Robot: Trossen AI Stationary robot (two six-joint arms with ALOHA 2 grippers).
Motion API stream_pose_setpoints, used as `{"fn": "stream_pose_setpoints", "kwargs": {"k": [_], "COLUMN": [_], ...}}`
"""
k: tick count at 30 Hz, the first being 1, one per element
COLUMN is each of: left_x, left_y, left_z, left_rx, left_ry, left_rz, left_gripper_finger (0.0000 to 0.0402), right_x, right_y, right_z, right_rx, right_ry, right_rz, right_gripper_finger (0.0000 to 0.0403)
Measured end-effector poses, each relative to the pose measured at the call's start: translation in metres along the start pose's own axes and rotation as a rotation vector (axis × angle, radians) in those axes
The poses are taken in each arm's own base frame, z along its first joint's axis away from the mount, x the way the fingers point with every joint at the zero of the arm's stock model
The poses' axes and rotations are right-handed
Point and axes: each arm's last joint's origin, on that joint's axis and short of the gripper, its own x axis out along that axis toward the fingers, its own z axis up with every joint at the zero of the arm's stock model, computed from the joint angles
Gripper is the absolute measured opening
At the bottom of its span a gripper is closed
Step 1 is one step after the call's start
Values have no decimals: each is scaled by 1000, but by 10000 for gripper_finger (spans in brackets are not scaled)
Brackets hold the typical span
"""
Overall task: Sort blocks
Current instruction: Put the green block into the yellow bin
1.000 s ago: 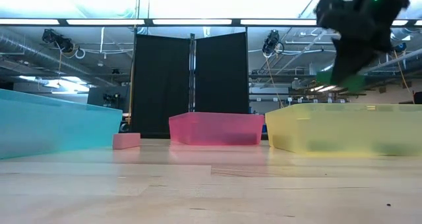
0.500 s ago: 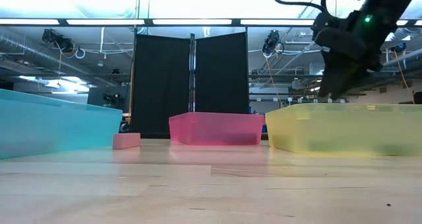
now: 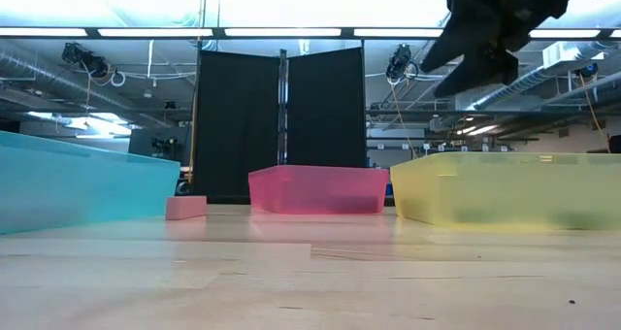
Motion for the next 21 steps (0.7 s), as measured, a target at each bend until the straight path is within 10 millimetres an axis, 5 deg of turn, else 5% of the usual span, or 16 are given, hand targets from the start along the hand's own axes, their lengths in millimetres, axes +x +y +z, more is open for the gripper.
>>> {"fn": "stream_pose_setpoints", "kwargs": {"k": [6, 21], "left_x": [-2, 15], "left_y": [16, 28], "left_z": [4, 27], "left_rx": [-299, -425], "left_ry": [-114, -160], "left_rz": [134, 205], "left_gripper_finger": [248, 248], "right_x": [-3, -11], "right_y": [6, 16], "right_z": [-2, -9], "right_rx": [-7, -26], "right_ry": [-9, -54], "right_rz": [34, 52], "right_gripper_finger": [289, 281]}}
